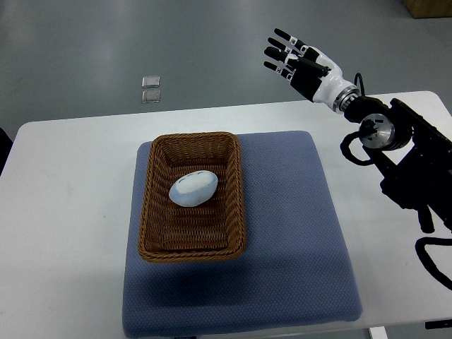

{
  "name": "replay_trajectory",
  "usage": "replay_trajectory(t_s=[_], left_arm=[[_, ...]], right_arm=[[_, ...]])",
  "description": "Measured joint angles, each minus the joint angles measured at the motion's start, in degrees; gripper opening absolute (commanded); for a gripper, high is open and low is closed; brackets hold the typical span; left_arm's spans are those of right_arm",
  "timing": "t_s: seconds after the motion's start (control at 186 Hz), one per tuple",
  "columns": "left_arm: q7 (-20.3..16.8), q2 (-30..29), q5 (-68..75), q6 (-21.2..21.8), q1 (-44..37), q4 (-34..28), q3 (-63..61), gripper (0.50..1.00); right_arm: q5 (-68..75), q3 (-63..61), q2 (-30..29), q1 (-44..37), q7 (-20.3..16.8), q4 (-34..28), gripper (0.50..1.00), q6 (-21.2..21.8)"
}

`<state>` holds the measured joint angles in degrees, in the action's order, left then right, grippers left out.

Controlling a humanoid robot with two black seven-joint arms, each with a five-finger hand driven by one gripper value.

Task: Place blue toy in brown basket

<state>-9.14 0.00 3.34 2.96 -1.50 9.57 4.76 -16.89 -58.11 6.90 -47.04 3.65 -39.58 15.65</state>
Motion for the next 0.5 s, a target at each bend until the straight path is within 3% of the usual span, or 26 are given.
replay_trajectory(t_s=[0.118, 0.5], left_arm=[[0.00, 0.00, 0.00, -0.01, 0.00, 0.00, -0.01, 1.000], [-0.05, 0.00, 0.00, 0.01, 0.02, 0.01, -0.02, 1.000]], right_arm=[[2.75, -0.07, -0.29, 3.03, 3.54, 1.25, 0.911, 0.00], [3.53, -0.11, -3.51, 6.88, 6.32, 2.23, 0.911, 0.09]])
